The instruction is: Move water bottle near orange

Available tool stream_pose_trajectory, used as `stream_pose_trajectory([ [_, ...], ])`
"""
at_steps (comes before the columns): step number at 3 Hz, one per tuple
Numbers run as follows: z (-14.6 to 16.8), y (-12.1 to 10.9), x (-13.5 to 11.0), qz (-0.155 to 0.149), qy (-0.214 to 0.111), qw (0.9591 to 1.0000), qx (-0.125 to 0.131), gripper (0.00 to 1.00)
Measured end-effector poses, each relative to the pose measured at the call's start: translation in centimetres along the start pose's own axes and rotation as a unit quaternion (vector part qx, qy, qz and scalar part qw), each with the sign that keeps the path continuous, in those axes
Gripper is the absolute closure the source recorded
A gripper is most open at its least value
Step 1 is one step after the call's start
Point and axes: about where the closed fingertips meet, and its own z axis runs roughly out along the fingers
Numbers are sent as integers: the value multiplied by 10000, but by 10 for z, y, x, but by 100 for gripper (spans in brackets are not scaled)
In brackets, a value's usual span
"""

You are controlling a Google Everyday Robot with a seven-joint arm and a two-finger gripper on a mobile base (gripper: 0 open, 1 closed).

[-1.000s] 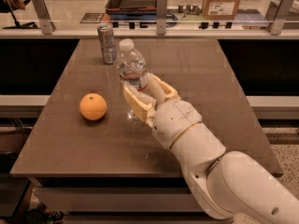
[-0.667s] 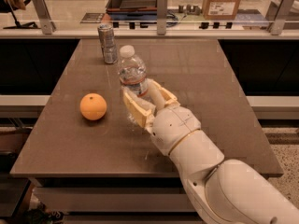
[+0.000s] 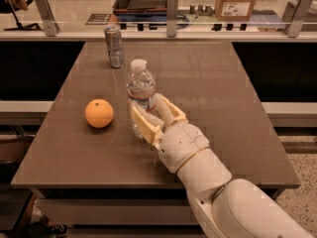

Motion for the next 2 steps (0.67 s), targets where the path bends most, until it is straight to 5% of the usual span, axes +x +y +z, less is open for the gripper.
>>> stream_pose_trajectory([
  [1, 1, -3, 9, 105, -141, 9998, -75, 100],
  [2, 2, -3, 8, 104, -140, 9998, -75, 82],
])
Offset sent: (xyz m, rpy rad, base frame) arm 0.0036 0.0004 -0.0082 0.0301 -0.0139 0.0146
